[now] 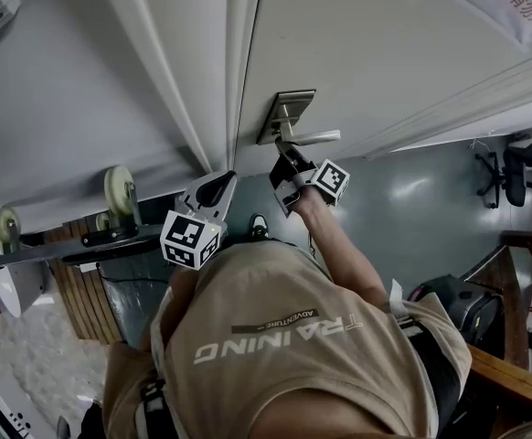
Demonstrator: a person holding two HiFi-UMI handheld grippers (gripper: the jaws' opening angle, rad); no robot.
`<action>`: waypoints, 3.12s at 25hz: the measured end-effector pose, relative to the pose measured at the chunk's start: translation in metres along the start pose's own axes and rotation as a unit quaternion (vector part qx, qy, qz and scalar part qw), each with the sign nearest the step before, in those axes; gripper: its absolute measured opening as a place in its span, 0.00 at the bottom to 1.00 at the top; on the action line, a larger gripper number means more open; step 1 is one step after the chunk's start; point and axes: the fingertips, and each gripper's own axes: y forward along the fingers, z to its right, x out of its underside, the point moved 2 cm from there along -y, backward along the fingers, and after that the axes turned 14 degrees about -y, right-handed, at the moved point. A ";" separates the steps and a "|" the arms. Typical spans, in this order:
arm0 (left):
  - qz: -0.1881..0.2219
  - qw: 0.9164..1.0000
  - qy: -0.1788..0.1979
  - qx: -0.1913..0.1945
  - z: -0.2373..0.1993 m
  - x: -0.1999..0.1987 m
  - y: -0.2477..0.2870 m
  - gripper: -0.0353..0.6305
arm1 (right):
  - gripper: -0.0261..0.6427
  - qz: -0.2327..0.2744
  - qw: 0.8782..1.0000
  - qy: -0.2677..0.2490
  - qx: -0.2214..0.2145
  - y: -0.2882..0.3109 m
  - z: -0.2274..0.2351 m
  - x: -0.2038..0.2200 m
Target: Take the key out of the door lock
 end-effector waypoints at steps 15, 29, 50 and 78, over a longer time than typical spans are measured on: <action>0.001 1.000 -0.001 0.001 0.001 0.000 0.000 0.07 | 0.08 -0.001 1.000 -0.004 0.004 -0.001 -0.001 0.000; 0.000 1.000 0.001 -0.006 -0.002 0.002 0.001 0.07 | 0.08 0.001 1.000 -0.003 0.010 -0.001 0.000 0.000; 0.008 1.000 -0.003 -0.014 -0.003 0.001 0.001 0.07 | 0.08 -0.025 1.000 -0.009 0.002 -0.009 -0.002 0.003; 0.011 1.000 -0.005 -0.002 -0.008 -0.006 0.008 0.07 | 0.08 -0.026 1.000 -0.002 -0.004 -0.050 0.000 0.021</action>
